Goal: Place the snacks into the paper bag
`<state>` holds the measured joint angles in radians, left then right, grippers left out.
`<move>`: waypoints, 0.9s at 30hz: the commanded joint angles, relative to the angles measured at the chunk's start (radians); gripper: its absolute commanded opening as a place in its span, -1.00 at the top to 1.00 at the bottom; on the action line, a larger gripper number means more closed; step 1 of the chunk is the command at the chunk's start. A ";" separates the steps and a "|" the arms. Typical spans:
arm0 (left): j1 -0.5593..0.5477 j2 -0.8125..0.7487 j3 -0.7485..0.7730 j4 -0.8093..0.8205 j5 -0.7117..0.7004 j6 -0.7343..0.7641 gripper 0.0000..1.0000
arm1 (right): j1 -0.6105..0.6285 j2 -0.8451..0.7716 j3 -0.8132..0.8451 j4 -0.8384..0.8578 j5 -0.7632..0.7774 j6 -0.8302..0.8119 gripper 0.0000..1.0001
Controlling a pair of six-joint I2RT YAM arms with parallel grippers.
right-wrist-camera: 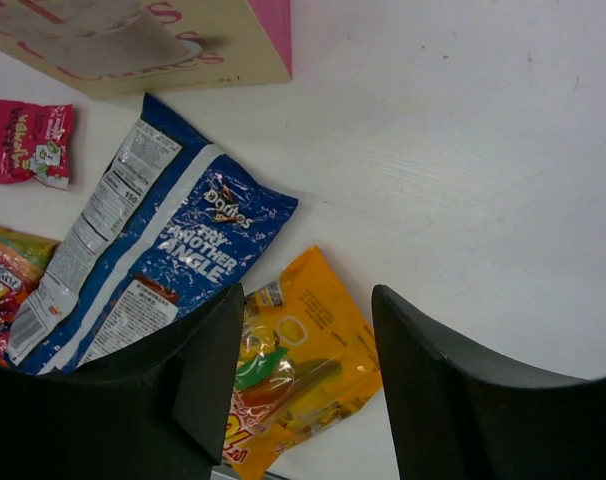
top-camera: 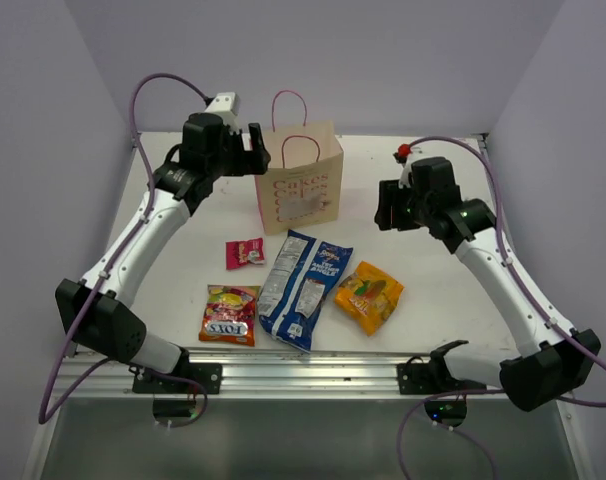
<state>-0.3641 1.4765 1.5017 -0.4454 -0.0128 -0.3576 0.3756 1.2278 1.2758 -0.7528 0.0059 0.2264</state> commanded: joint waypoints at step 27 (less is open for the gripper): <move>0.002 0.081 0.017 0.063 -0.038 0.035 1.00 | 0.132 -0.179 -0.320 0.044 -0.335 -0.030 -0.12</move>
<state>-0.3641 1.5574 1.4719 -0.3672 -0.0292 -0.3489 0.4644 1.0618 0.9787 -0.7311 -0.2153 0.2157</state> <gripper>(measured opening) 0.009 0.561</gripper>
